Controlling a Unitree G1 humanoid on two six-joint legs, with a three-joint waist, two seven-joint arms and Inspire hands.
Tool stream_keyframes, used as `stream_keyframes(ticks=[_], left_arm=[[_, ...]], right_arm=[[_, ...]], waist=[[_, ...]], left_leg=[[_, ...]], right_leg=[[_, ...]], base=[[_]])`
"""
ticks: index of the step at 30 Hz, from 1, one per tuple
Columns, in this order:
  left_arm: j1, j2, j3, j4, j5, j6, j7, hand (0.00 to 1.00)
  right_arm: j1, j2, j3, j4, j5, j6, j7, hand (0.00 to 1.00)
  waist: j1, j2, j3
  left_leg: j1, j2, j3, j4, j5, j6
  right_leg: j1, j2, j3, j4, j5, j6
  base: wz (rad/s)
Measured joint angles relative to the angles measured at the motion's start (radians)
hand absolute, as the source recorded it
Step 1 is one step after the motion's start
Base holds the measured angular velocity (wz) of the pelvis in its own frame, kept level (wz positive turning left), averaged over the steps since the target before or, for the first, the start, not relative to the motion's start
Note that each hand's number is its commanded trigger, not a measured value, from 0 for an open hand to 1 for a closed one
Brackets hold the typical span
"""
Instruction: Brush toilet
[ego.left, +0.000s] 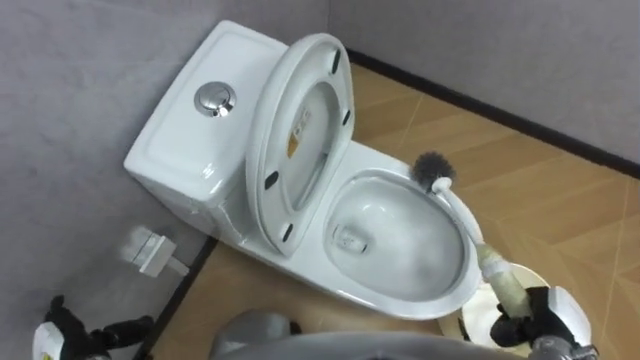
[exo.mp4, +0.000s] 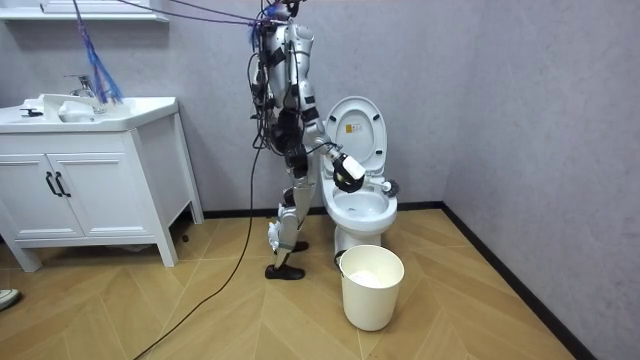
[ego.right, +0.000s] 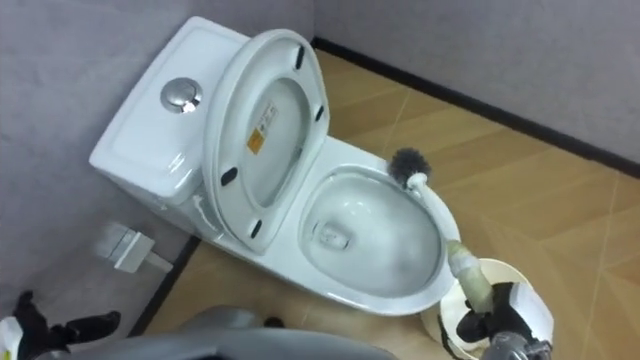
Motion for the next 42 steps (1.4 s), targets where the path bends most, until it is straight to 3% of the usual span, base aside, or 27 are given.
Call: stream_keyframes(ticks=[3, 11, 15, 19, 26, 33, 37, 42], left_arm=[[0.017, -0.002, 0.003, -0.079, 0.031, 0.0, 0.037, 0.0], [0.041, -0.003, -0.02, -0.266, 0.121, 0.003, 0.084, 0.0], [0.064, -0.002, -0.039, -0.381, 0.199, 0.005, 0.085, 0.0], [0.064, 0.016, -0.088, -0.497, 0.292, 0.005, 0.085, 0.0], [0.053, 0.041, -0.121, -0.524, 0.402, -0.011, 0.085, 0.0], [-0.007, 0.059, -0.188, -0.523, 0.529, -0.023, 0.074, 0.0], [-0.015, 0.06, -0.224, -0.523, 0.543, -0.023, 0.048, 0.0], [-0.015, 0.07, -0.226, -0.518, 0.545, -0.022, 0.009, 0.0]], right_arm=[[0.001, 0.0, 0.0, 0.023, 0.002, -0.005, 0.0, 1.0], [-0.015, -0.008, -0.001, 0.085, 0.001, -0.005, 0.027, 1.0], [-0.026, -0.018, -0.001, 0.111, -0.019, -0.002, 0.058, 1.0], [-0.042, -0.035, 0.038, 0.157, -0.036, 0.018, 0.1, 1.0], [-0.044, -0.038, 0.037, 0.177, -0.104, 0.032, 0.143, 1.0], [-0.053, -0.045, 0.038, 0.126, -0.255, 0.03, 0.154, 1.0], [-0.05, -0.044, 0.038, 0.106, -0.294, 0.037, 0.156, 1.0], [-0.052, -0.045, 0.038, 0.095, -0.308, 0.04, 0.181, 1.0]], waist=[[0.008, -0.019, 0.0019], [0.007, -0.028, 0.006], [0.007, -0.028, 0.0068], [0.008, -0.032, 0.0105], [0.003, -0.034, 0.0102], [-0.005, -0.024, 0.0101], [-0.016, -0.01, 0.0005], [-0.026, -0.01, 0.0004]], left_leg=[[-0.011, -0.004, -0.016, 0.007, 0.003, -0.001], [-0.038, -0.011, -0.061, 0.019, 0.022, -0.007], [-0.052, -0.01, -0.07, 0.027, 0.028, -0.012], [-0.058, -0.012, -0.078, 0.032, 0.037, -0.014], [-0.054, -0.012, -0.072, 0.031, 0.039, -0.013], [-0.051, -0.004, -0.057, 0.017, 0.039, -0.014], [-0.043, -0.002, -0.044, -0.001, 0.04, -0.014], [-0.03, 0.003, -0.027, -0.017, 0.04, -0.014]], right_leg=[[0.005, 0.003, -0.013, -0.011, 0.002, 0.002], [-0.002, 0.008, -0.06, -0.011, 0.008, 0.0], [-0.004, 0.013, -0.062, -0.018, 0.011, -0.005], [-0.006, 0.012, -0.057, -0.035, 0.013, -0.012], [-0.008, 0.013, -0.038, -0.04, 0.015, -0.015], [-0.011, 0.025, -0.016, -0.042, 0.026, -0.019], [-0.017, 0.023, 0.002, -0.042, 0.029, -0.019], [-0.017, 0.022, 0.022, -0.041, 0.029, -0.019]], base=[[0.21], [0.18], [0.08], [0.04], [-0.05], [-0.07], [-0.1], [-0.12]])
